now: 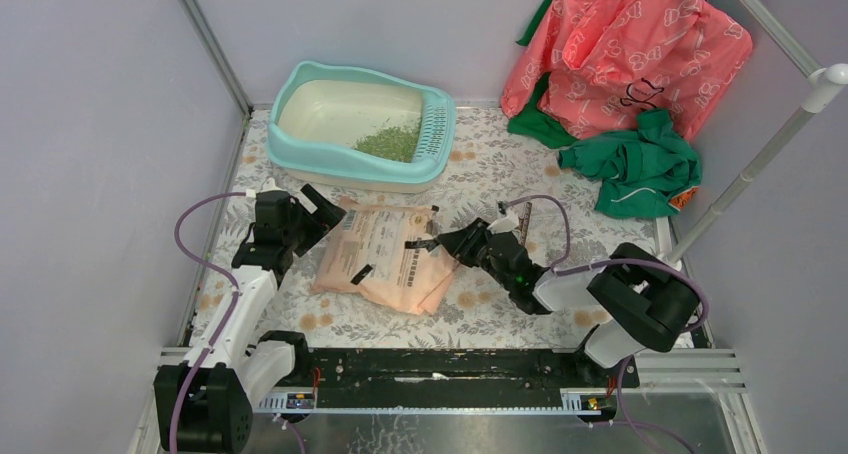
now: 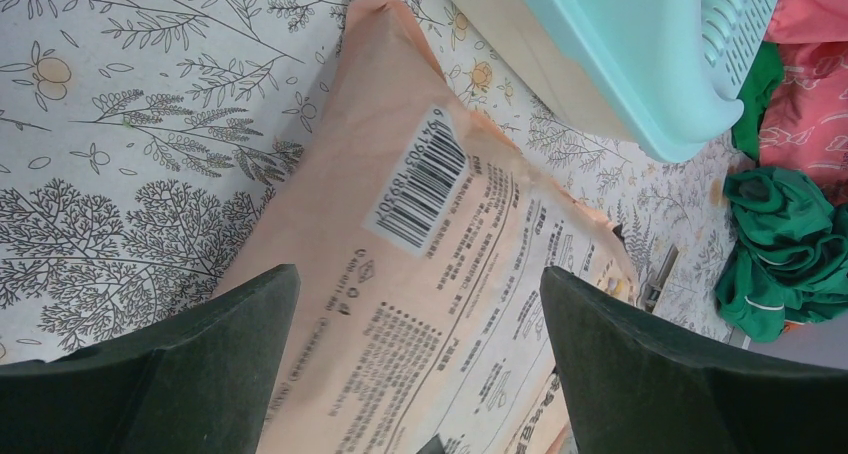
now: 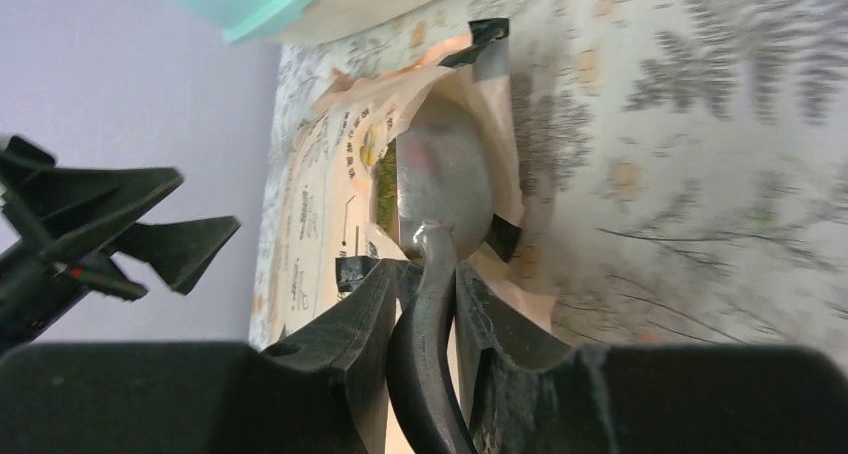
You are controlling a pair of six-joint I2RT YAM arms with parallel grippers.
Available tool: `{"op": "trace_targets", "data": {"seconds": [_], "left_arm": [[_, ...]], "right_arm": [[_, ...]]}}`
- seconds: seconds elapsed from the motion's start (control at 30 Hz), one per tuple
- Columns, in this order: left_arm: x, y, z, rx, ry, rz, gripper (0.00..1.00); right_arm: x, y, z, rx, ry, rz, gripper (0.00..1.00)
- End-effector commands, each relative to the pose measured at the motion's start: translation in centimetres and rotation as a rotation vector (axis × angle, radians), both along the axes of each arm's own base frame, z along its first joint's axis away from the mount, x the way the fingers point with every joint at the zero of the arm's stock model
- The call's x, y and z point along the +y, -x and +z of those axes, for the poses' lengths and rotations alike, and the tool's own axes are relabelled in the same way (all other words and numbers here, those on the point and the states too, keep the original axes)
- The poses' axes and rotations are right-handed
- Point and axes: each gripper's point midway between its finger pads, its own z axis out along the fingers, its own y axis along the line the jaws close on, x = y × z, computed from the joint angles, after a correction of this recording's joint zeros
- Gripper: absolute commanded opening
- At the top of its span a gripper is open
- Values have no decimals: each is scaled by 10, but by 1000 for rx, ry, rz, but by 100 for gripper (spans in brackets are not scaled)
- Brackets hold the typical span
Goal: Fill the litter box with clean litter
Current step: 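Scoop the cat litter from the cat litter bag.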
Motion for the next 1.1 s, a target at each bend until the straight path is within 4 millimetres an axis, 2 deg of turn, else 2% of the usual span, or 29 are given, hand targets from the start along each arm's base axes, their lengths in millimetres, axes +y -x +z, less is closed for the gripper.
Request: {"op": "trace_targets", "data": {"seconds": [0.0, 0.13, 0.23, 0.37, 0.53, 0.67, 0.73, 0.9, 1.03, 1.07], "left_arm": [[1, -12, 17, -72, 5, 1, 99], [1, -11, 15, -67, 5, 4, 99], [1, -10, 11, -61, 10, 3, 99], [-1, -8, 5, -53, 18, 2, 99], [-1, -4, 0, -41, 18, 4, 99], [2, -1, 0, -37, 7, 11, 99], [3, 1, 0, -35, 3, 17, 99], [4, 4, -6, -23, 4, 25, 99], [4, 3, -12, -9, 7, 29, 99], [4, 3, -13, -7, 9, 29, 99]], "right_arm": [[-40, -21, 16, -61, 9, -160, 0], [-62, -10, 19, -71, 56, -156, 0], [-67, 3, 24, -84, 104, -101, 0], [-44, 21, 32, -72, 141, 89, 0], [-15, 31, 34, -37, 131, 257, 0], [-1, 45, 30, 23, 106, 353, 0], [-3, 57, 27, 56, 101, 381, 0], [-20, 77, 26, 104, 144, 382, 0], [-33, 68, 28, 137, 262, 328, 0], [-31, 64, 33, 137, 289, 334, 0]]}}
